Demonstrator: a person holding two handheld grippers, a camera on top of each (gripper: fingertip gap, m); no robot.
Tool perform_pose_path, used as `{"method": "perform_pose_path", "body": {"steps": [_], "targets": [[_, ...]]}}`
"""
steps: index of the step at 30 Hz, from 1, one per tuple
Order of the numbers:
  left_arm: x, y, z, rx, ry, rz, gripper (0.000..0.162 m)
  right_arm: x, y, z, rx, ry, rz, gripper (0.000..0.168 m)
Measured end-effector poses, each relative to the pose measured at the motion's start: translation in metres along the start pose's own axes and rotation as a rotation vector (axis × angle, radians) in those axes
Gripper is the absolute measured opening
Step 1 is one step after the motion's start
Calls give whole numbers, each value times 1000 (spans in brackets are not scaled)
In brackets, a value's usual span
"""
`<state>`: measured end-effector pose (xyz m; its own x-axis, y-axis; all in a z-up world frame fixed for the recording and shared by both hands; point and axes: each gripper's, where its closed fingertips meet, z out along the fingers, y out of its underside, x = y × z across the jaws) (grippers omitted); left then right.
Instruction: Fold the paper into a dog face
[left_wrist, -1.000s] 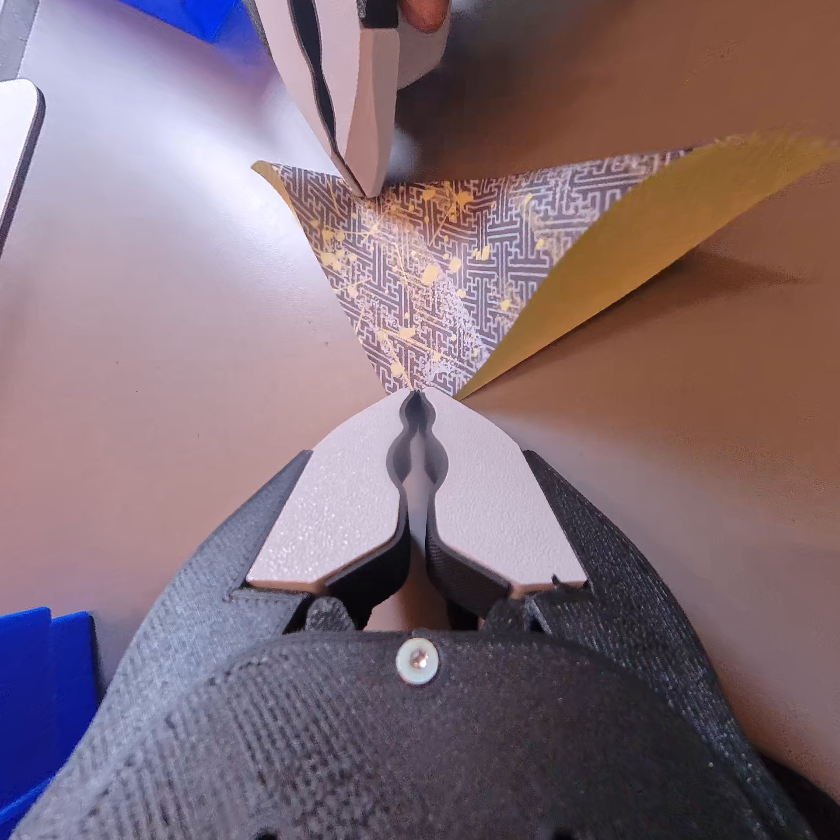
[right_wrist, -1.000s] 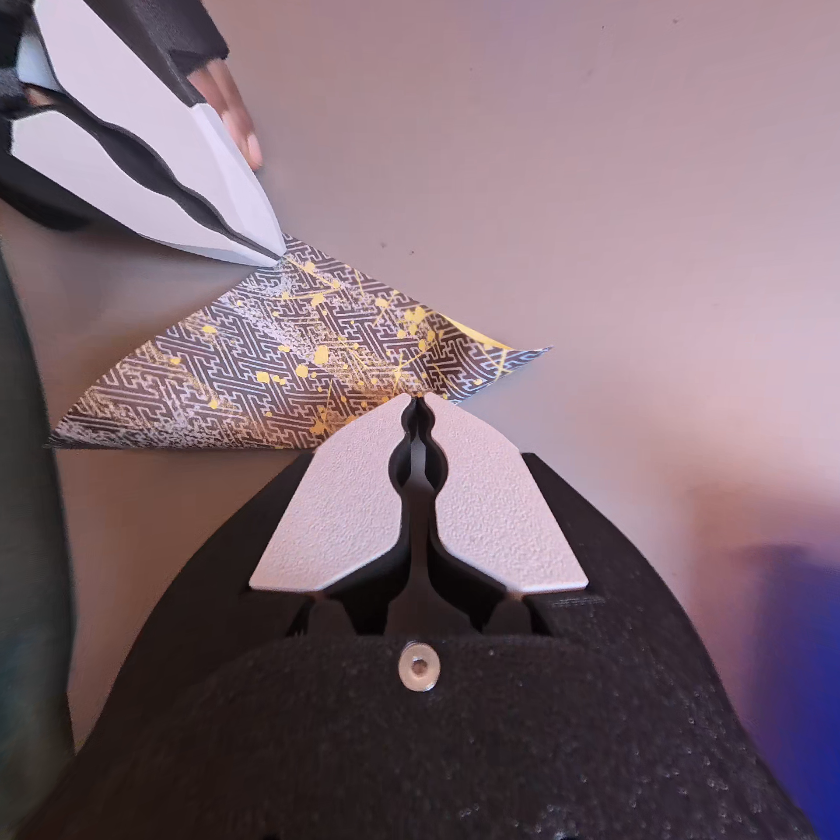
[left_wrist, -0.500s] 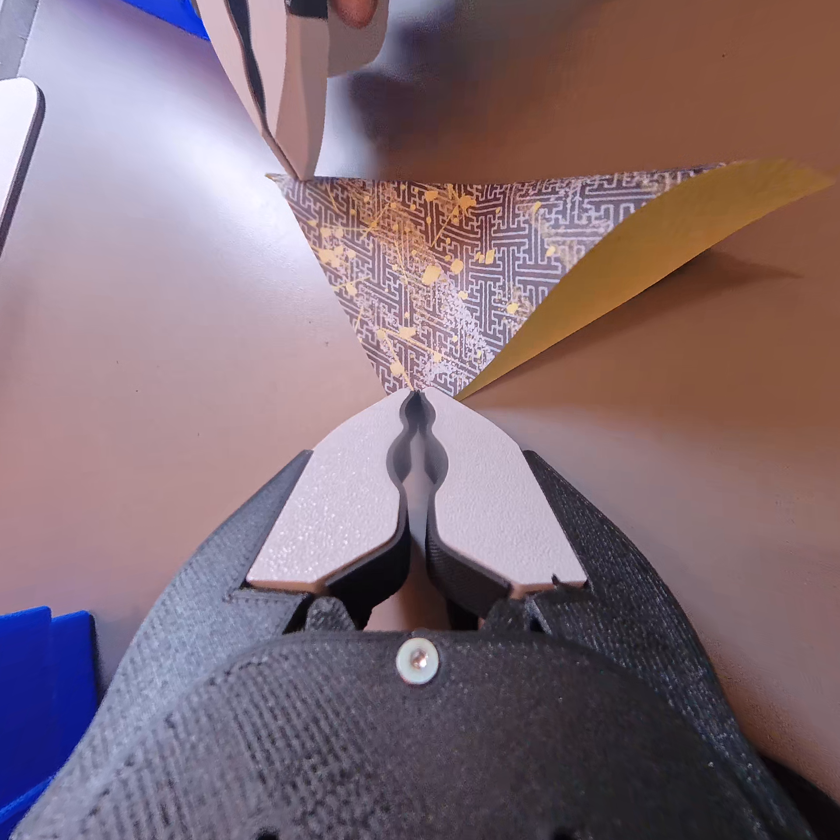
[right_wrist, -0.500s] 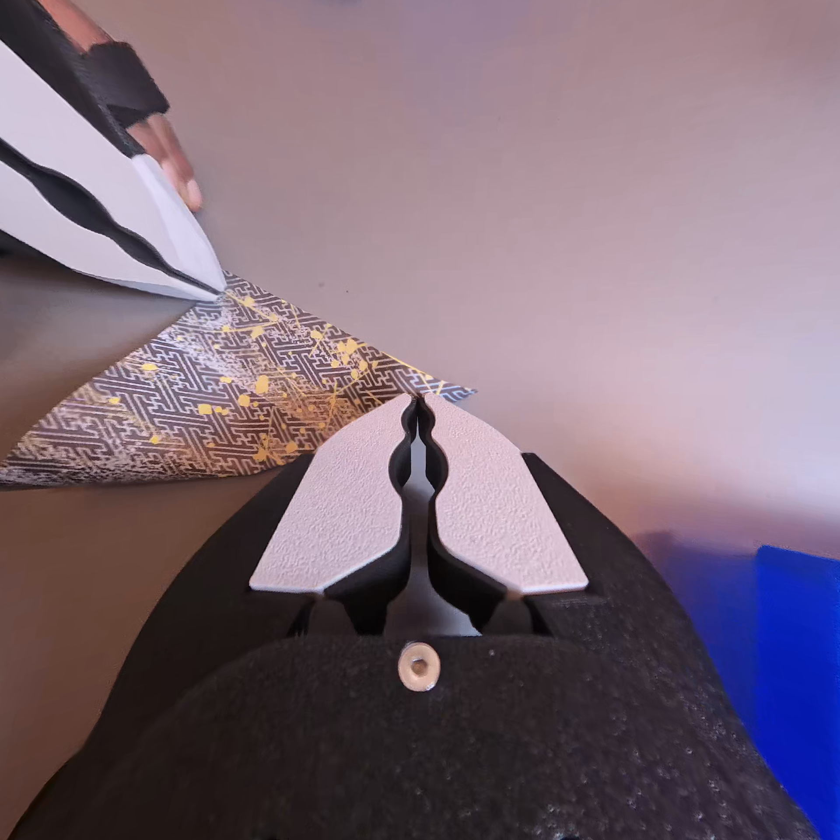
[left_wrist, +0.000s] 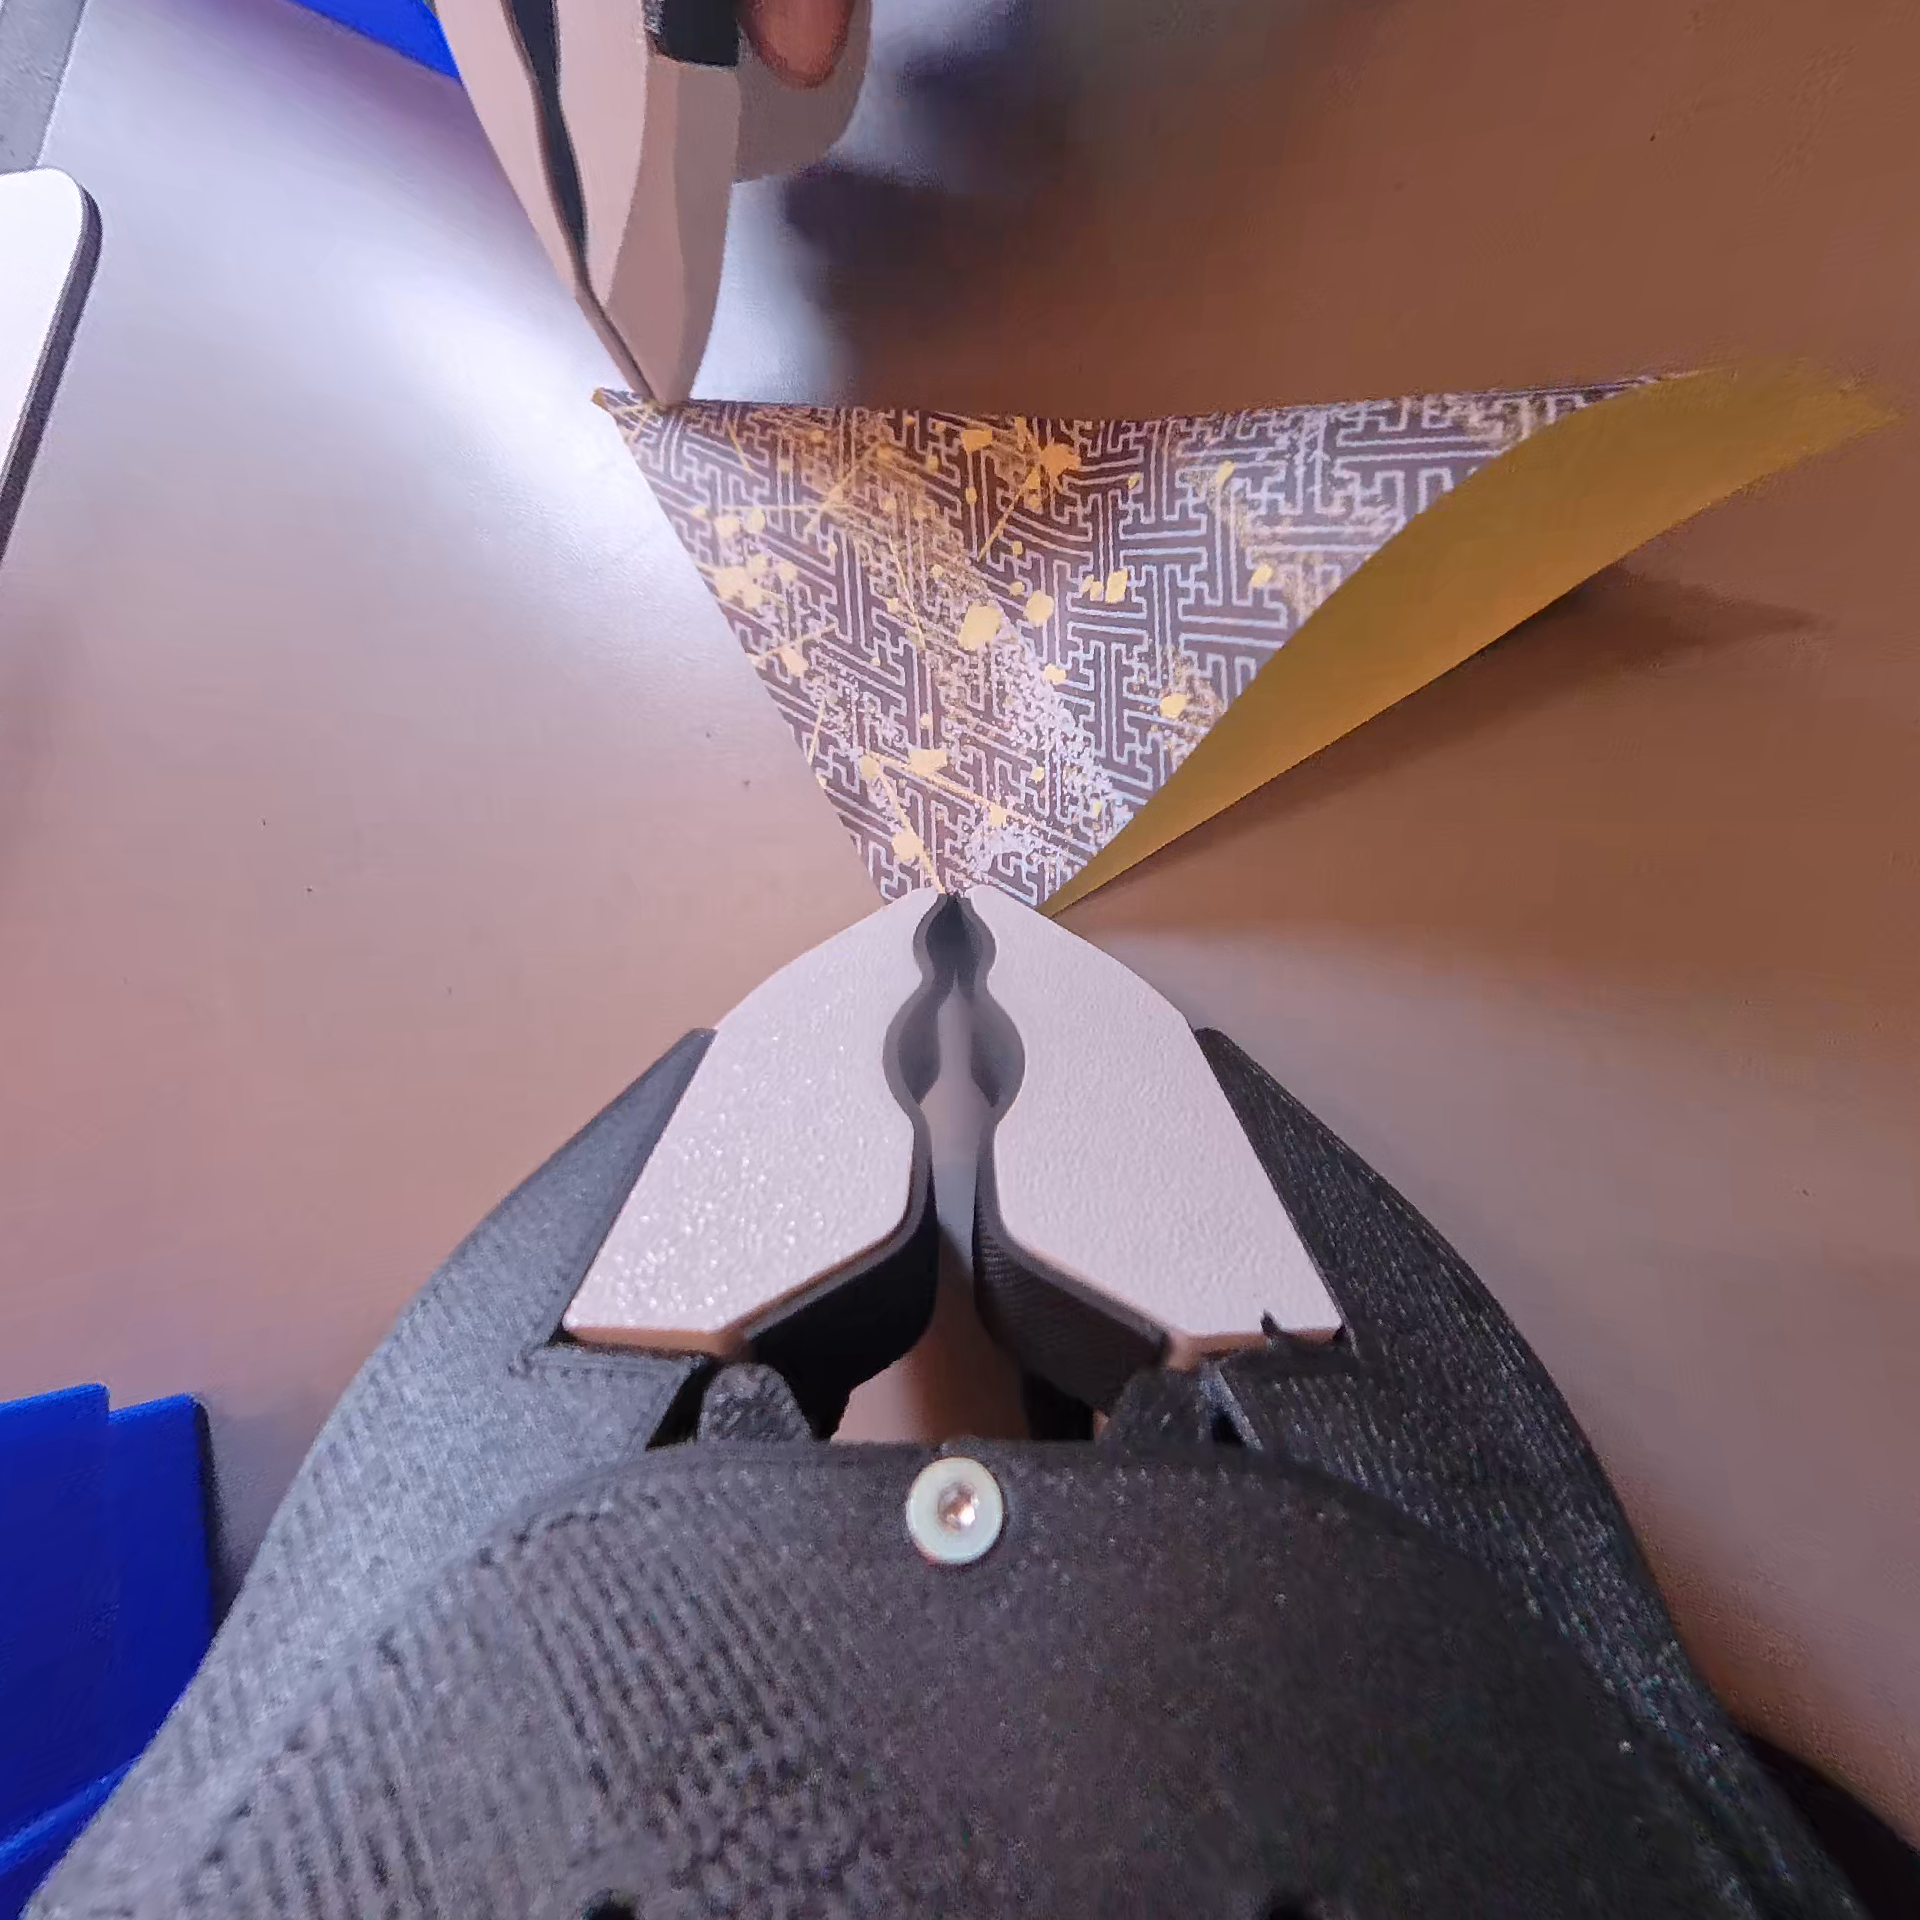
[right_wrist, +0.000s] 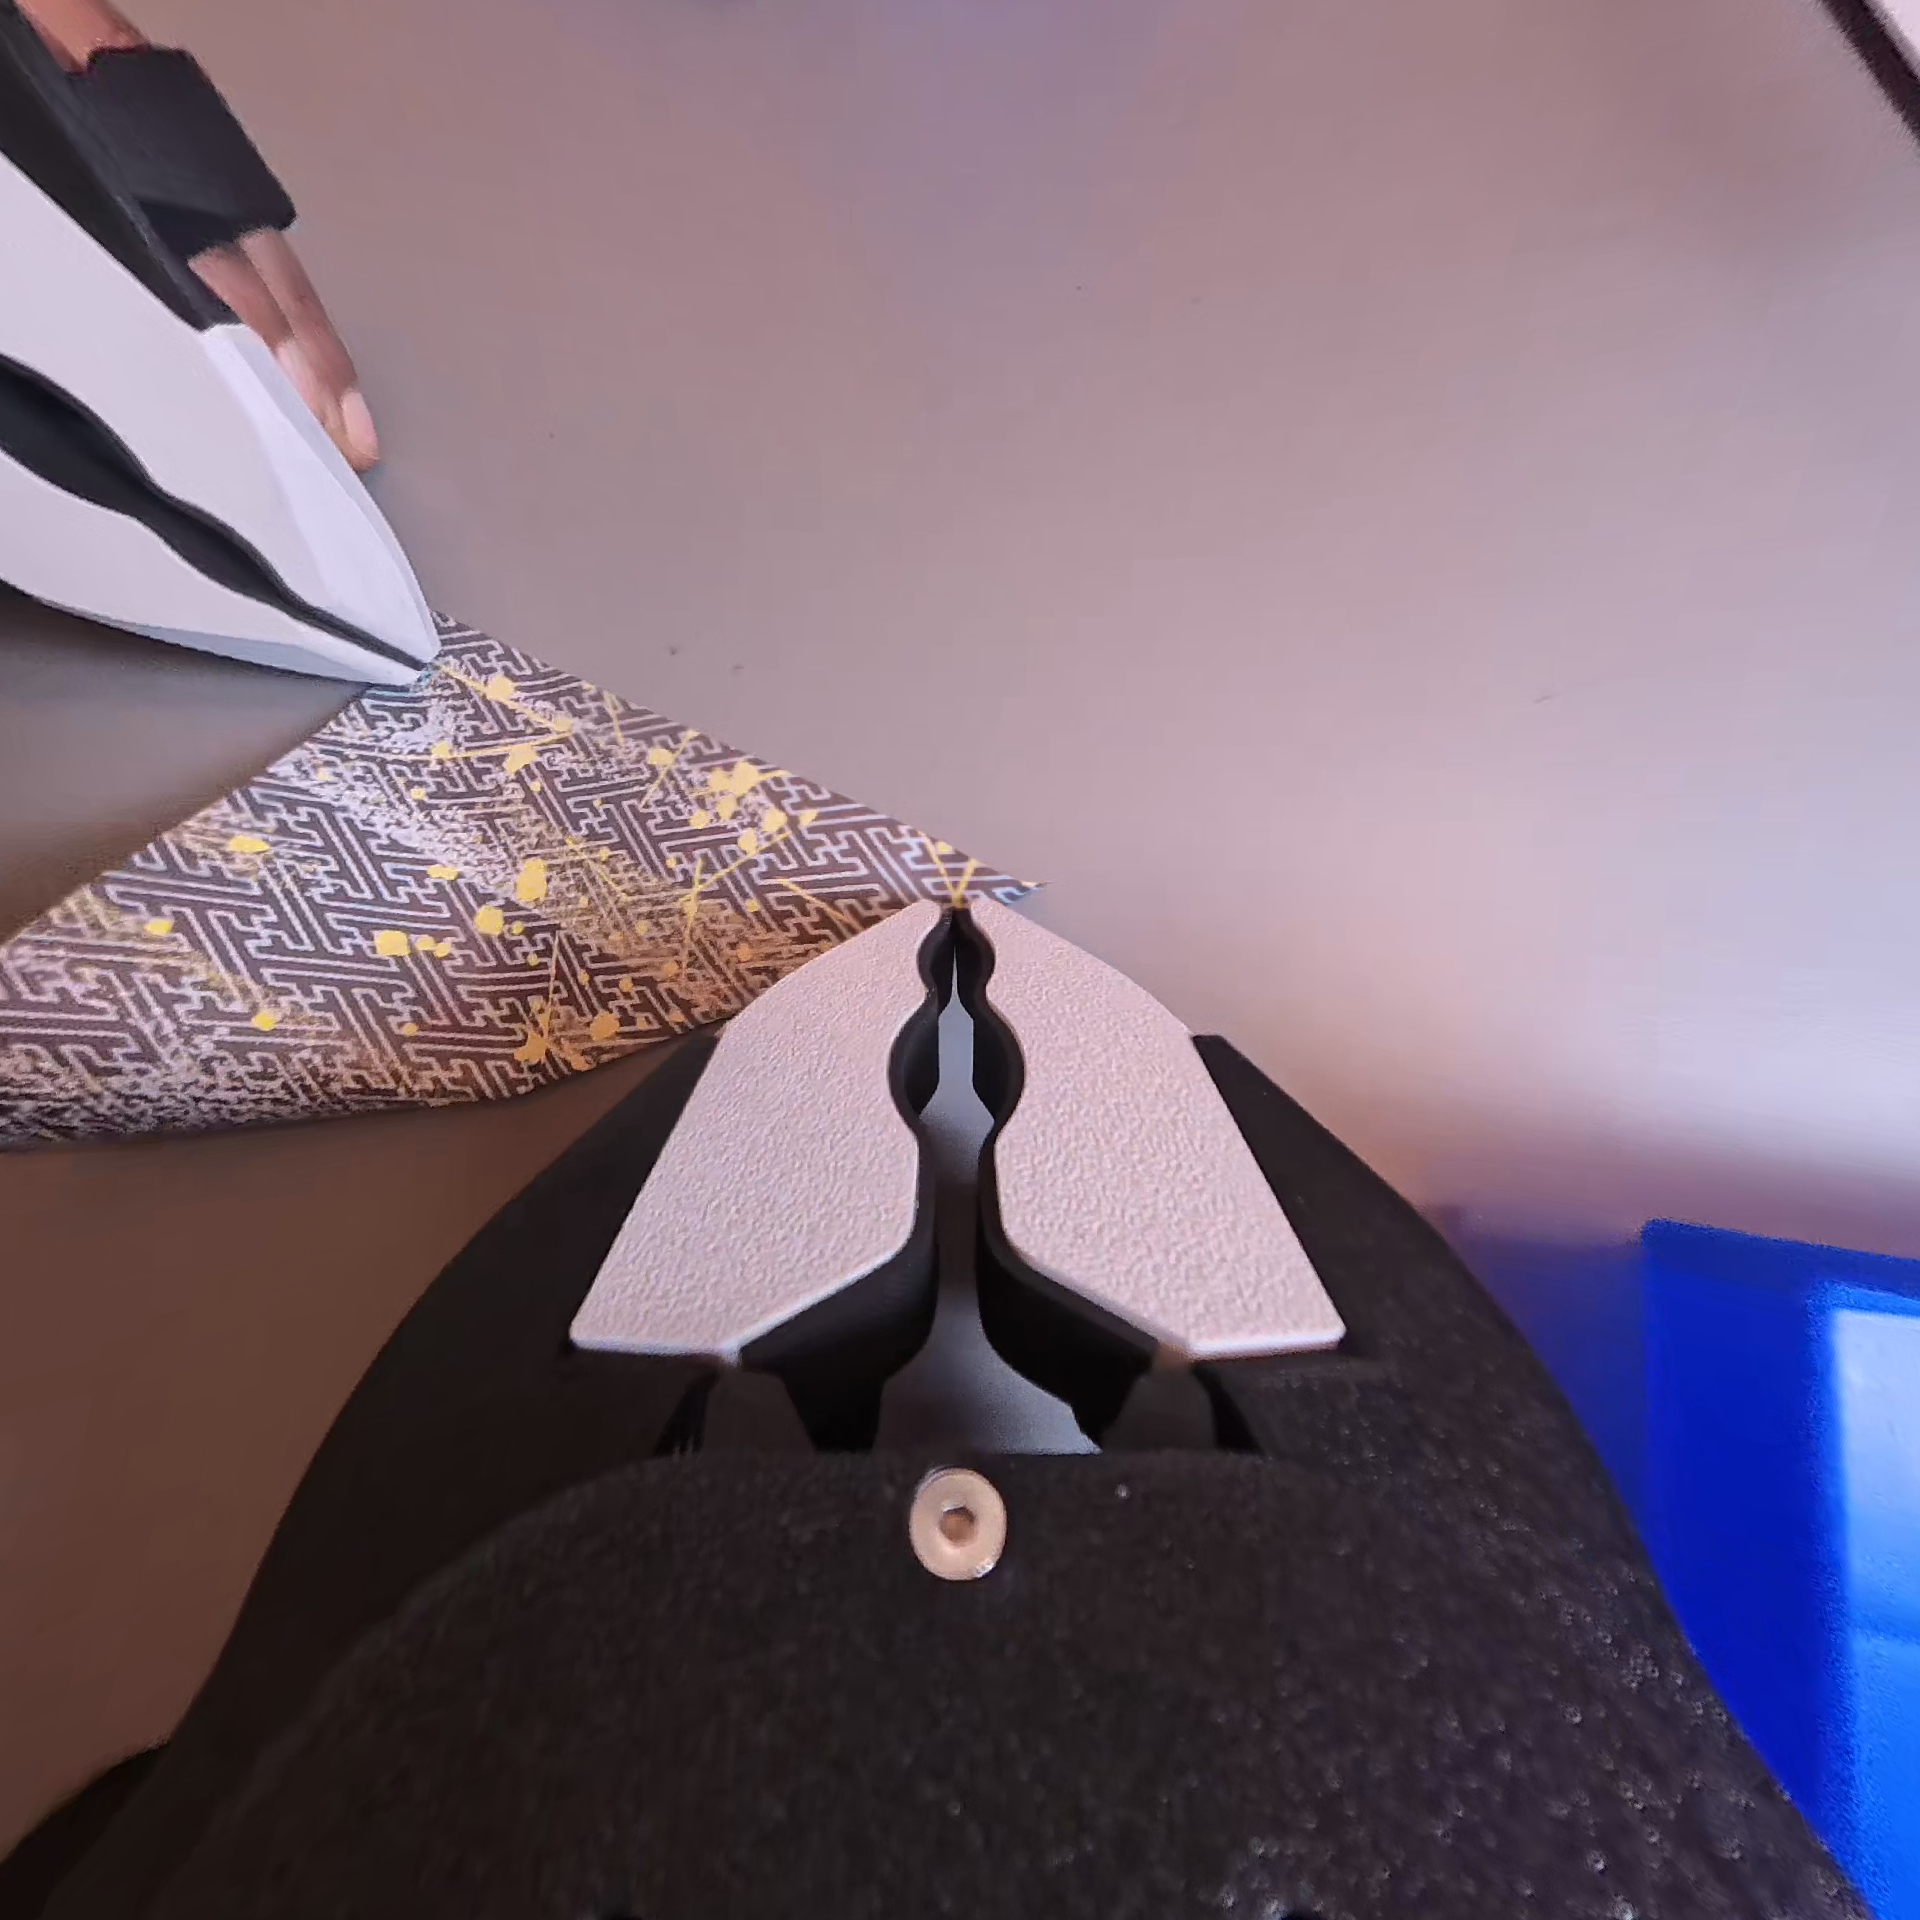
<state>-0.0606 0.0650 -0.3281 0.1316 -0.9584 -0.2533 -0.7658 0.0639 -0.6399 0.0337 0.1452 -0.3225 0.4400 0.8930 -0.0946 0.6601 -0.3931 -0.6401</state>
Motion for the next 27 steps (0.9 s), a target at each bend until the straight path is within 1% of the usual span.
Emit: {"method": "perform_pose_path", "body": {"steps": [2,6,11,13,19,27], "targets": [[0,0,0,0,-1,0,0,6,4,3,-24,22,-3,0],[1,0,0,1,1,-1,0,8,4,3,-18,20,16,0],[1,0,0,2,4,-4,0,6,-16,-9,69,28,6,0],[1,0,0,2,4,-4,0,3,-21,-8,92,22,-8,2],[1,0,0,3,4,-4,0,7,-5,10,3,34,-22,0],[0,0,1,3,2,-9,0,11,-1,8,5,56,-47,1]]}}
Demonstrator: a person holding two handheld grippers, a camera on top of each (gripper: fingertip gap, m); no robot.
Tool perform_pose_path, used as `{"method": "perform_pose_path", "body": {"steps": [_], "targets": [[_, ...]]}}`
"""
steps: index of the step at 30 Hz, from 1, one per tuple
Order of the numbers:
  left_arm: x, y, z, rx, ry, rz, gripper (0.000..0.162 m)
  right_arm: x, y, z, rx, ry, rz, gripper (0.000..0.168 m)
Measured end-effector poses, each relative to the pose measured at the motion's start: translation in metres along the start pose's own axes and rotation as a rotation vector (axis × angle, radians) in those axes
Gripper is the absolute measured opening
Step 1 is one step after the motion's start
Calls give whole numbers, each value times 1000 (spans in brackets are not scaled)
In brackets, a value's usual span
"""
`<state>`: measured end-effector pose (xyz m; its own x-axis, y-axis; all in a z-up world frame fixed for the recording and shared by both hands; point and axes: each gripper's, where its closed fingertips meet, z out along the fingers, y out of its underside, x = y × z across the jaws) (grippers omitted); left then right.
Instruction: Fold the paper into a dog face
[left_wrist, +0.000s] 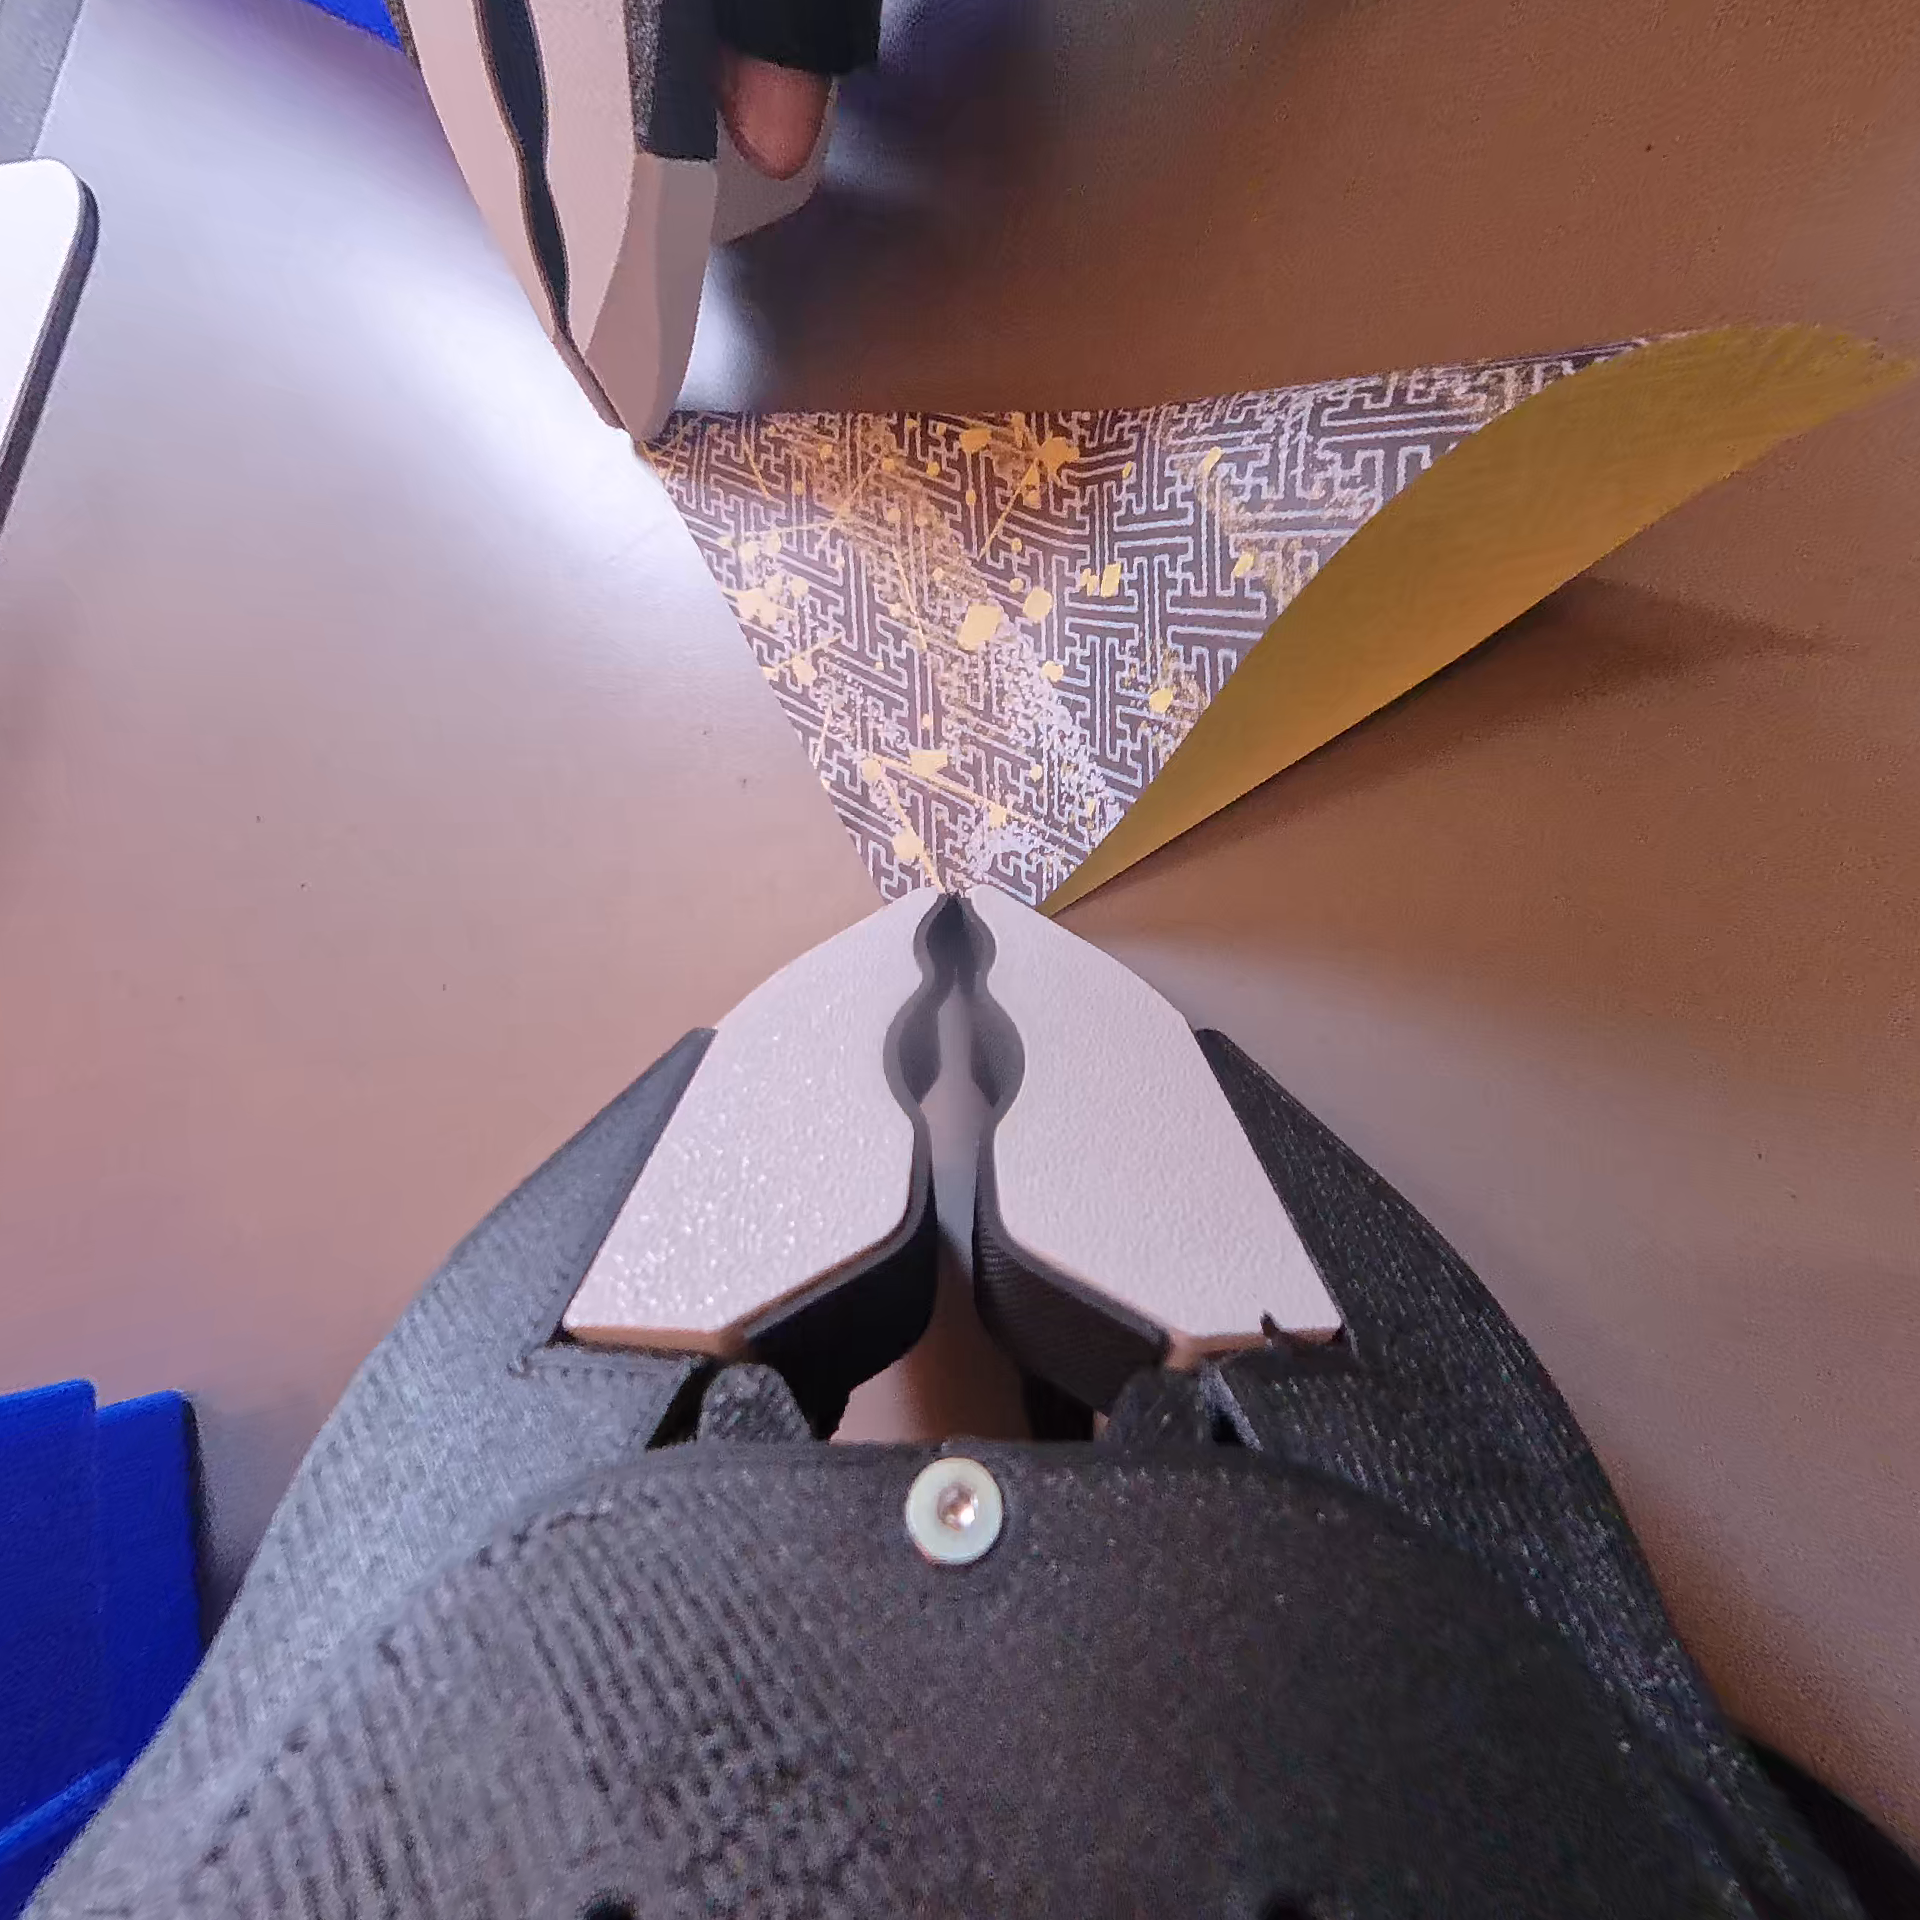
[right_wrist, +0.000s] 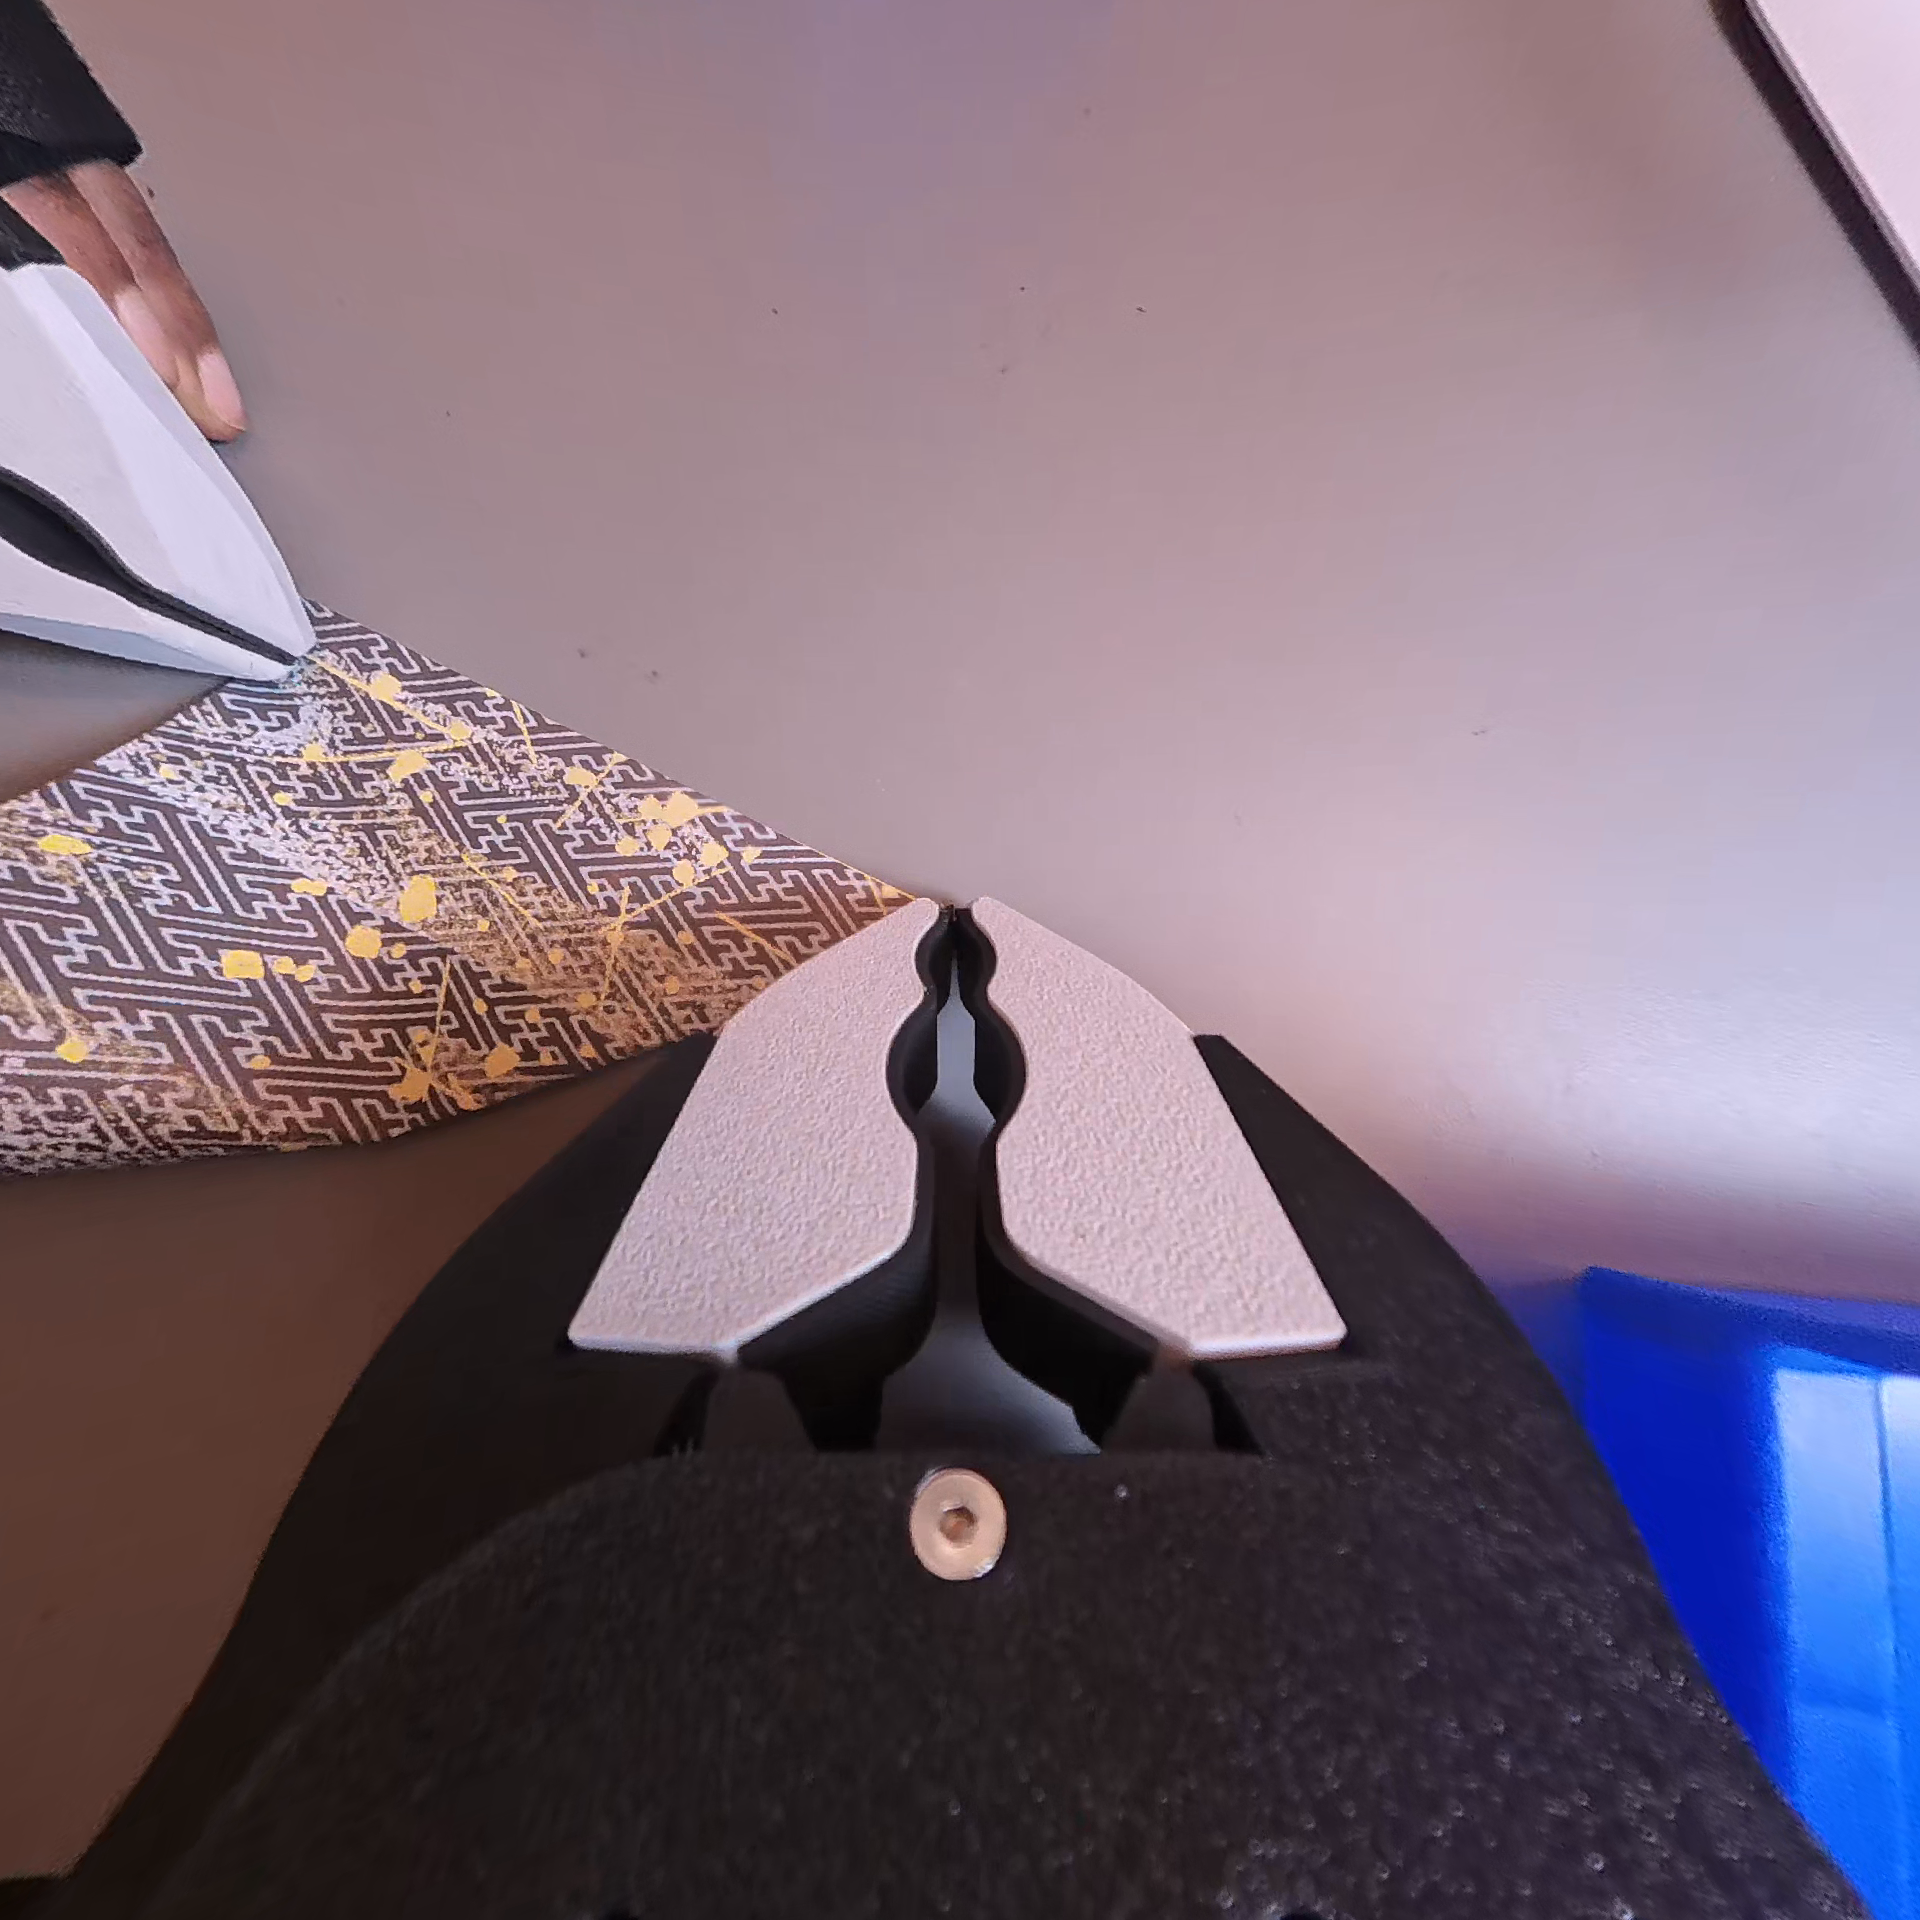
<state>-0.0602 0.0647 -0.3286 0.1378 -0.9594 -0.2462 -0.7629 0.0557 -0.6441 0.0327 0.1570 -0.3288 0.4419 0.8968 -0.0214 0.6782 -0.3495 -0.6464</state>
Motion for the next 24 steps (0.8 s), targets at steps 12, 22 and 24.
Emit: {"method": "perform_pose_path", "body": {"steps": [12,22,24], "targets": [[0,0,0,1,3,-3,0,10,-25,-31,211,51,50,0],[-1,-1,1,-3,3,0,0,-70,-1,-30,82,-97,-88,18],[-1,-1,1,-4,0,5,0,-76,1,-22,41,-78,-97,21]]}}
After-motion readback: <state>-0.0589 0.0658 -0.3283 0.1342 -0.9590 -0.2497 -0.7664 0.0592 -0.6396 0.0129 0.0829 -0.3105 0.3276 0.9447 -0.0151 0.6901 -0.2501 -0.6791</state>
